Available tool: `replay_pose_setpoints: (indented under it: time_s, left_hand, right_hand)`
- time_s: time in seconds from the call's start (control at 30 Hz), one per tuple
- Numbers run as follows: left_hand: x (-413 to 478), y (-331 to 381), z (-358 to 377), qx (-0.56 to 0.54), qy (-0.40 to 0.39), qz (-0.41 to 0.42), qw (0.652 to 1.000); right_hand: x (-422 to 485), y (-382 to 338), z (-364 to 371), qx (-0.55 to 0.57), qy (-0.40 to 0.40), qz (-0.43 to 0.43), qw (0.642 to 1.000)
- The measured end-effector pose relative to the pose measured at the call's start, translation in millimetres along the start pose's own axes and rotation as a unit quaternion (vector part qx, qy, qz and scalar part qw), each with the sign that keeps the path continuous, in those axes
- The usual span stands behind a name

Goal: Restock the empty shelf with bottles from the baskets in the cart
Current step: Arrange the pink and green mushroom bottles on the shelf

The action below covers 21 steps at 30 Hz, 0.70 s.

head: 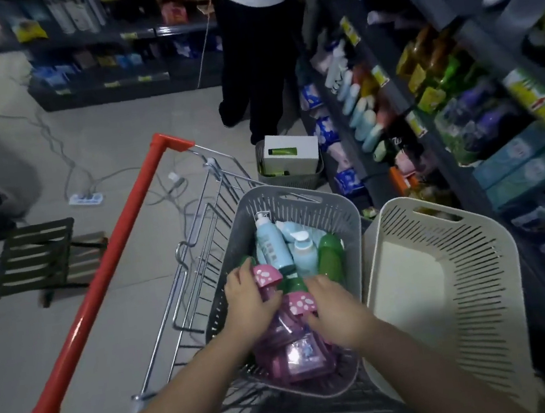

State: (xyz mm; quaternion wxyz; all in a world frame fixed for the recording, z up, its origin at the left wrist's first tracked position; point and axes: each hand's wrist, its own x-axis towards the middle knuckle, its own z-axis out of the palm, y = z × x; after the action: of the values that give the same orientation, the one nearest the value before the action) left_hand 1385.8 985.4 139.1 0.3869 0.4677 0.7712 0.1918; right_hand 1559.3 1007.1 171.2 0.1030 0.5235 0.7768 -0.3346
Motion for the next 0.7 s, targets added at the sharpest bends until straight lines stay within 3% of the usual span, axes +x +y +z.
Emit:
replay_pose_setpoints:
  time_s: [0.13, 0.27, 0.43, 0.7]
  left_hand:
    - [11.5, -17.9, -2.0, -0.097, -0.087, -0.096, 0.987]
    - [25.6, -44.3, 1.6, -0.119, -0.136, -0.113, 0.977]
    - [21.1, -42.2, 0.5, -0.127, -0.121, -0.084, 0.981]
    - [16.4, -32.6, -6.4, -0.091, -0.098, -0.069, 0.989]
  right_hand:
    - [12.6, -5.8, 18.1, -0.069, -0.009, 0.024, 0.997]
    - [23.6, -5.3, 17.8, -0.041, -0.026, 0.054, 0.997]
    - [51.7, 8.4, 7.7, 0.064, 0.109, 0.170, 0.977]
    - [79.0, 10.4, 15.7, 0.139, 0.201, 0.300, 0.922]
